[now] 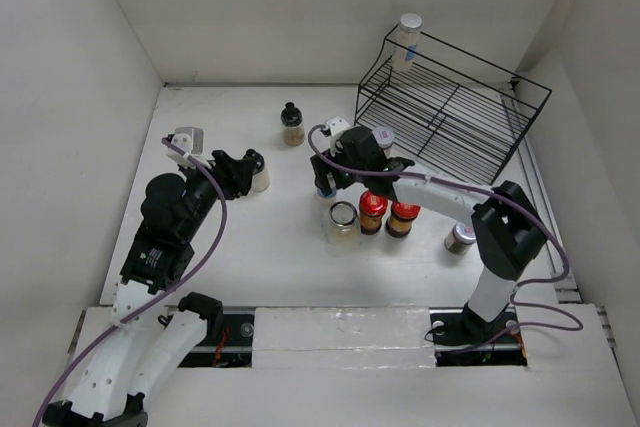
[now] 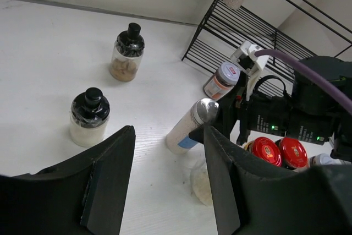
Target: Organize the condiment bottles
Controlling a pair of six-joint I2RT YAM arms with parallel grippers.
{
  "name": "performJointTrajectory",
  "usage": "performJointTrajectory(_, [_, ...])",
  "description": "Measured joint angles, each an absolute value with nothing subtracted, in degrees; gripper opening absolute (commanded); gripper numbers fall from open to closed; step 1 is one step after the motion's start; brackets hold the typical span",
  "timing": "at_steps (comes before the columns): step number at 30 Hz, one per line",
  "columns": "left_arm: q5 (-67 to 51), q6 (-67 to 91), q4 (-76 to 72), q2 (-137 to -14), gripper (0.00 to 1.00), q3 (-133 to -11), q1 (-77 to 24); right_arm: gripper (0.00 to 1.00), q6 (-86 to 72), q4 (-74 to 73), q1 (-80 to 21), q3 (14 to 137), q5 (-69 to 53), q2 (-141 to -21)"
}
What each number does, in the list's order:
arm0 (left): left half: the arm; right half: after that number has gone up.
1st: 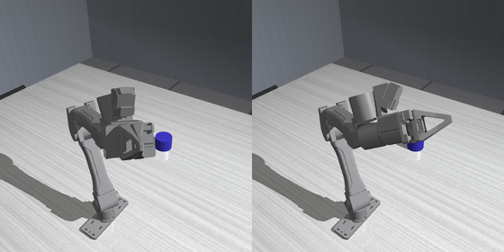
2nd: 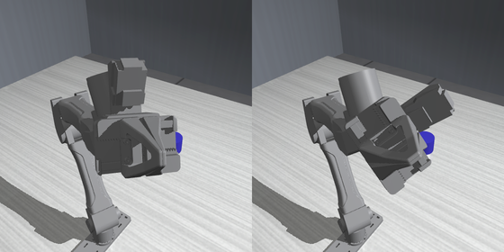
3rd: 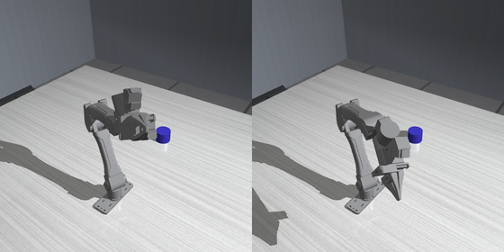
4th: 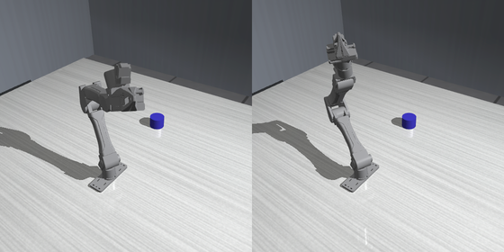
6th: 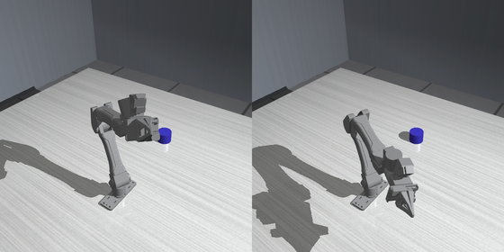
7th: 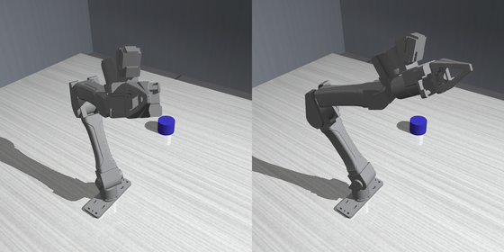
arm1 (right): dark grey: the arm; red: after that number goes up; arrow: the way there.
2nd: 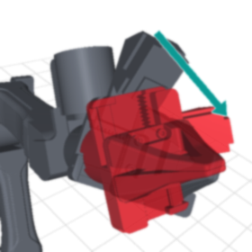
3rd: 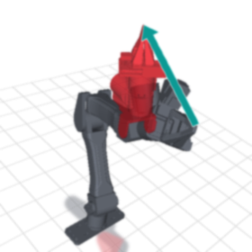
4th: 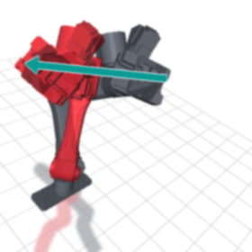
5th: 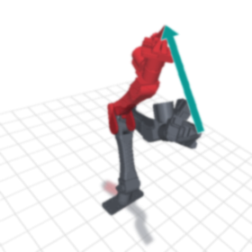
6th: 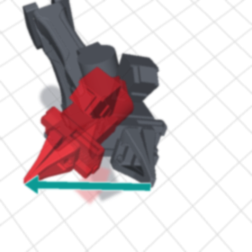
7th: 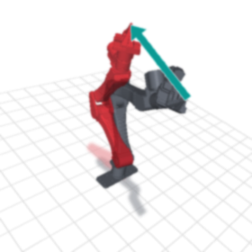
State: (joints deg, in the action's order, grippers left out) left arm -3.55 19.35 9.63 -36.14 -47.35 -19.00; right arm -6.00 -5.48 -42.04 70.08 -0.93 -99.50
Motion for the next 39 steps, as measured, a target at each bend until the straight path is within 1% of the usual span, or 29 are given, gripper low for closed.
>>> performJointTrajectory(1, [-3.6, 19.4, 9.6, -36.1, 0.49, -47.4, -19.0, 0.77, -5.9, -5.3, -42.0, 70.1, -0.4, -100.1])
performJointTrajectory(3, [-3.6, 19.4, 9.6, -36.1, 0.49, -47.4, -19.0, 0.67, -6.3, -4.1, -42.2, 70.2, 0.7, -100.8])
performJointTrajectory(4, [-3.7, 19.4, 9.6, -36.1, 0.49, -47.4, -19.0, 0.52, -6.3, -3.5, -42.5, 70.3, 1.4, -101.0])
performJointTrajectory(5, [-3.8, 19.4, 9.6, -36.1, 0.49, -47.4, -19.0, 0.45, -6.3, -3.1, -42.7, 70.4, 2.2, -101.2])
performJointTrajectory(7, [-3.9, 19.4, 9.6, -36.1, 0.49, -47.4, -19.0, 0.43, -6.5, -2.7, -42.9, 70.4, 3.4, -101.4])
performJointTrajectory(9, [-4.1, 19.4, 9.6, -36.1, 0.49, -47.4, -19.0, 0.38, -6.5, -2.7, -42.9, 70.5, 4.4, -101.3])
performJointTrajectory(14, [-4.5, 19.4, 9.6, -36.1, 0.49, -47.4, -19.0, 0.38, -5.3, -3.4, -42.3, 72.9, 5.6, -99.7])
performJointTrajectory(17, [-4.5, 19.4, 9.6, -36.1, 0.49, -47.4, -19.0, 0.38, -4.8, -3.5, -39.8, 76.6, 4.7, -96.4])
performJointTrajectory(19, [-4.5, 19.4, 9.6, -36.1, 0.49, -47.4, -19.0, 0.38, -4.7, -4.0, -36.4, 80.0, 3.5, -94.0])
performJointTrajectory(25, [-4.5, 19.4, 9.6, -36.1, 0.49, -47.4, -19.0, 0.38, -4.8, -4.0, -19.3, 94.8, 2.7, -91.8])
performJointTrajectory(27, [-4.5, 19.4, 9.6, -36.2, 0.49, -47.4, -19.0, 0.38, -4.8, -5.5, -13.9, 101.9, 3.5, -94.0])
performJointTrajectory(29, [-4.5, 19.4, 9.6, -36.2, 0.49, -47.4, -19.0, 0.38, -4.9, -7.7, -10.6, 109.4, 3.5, -97.6])
performJointTrajectory(35, [-4.5, 19.4, 9.7, -36.2, 0.49, -47.4, -19.0, 0.38, -5.0, -16.2, -5.7, 133.0, 1.4, -113.6])
performJointTrajectory(37, [-4.4, 19.4, 9.7, -36.2, 0.49, -47.4, -19.0, 0.38, -4.9, -18.7, -4.8, 137.4, 0.6, -117.8])
performJointTrajectory(39, [-4.3, 19.4, 9.7, -36.2, 0.49, -47.4, -19.0, 0.38, -4.9, -21.2, -3.9, 138.7, -0.3, -120.4])
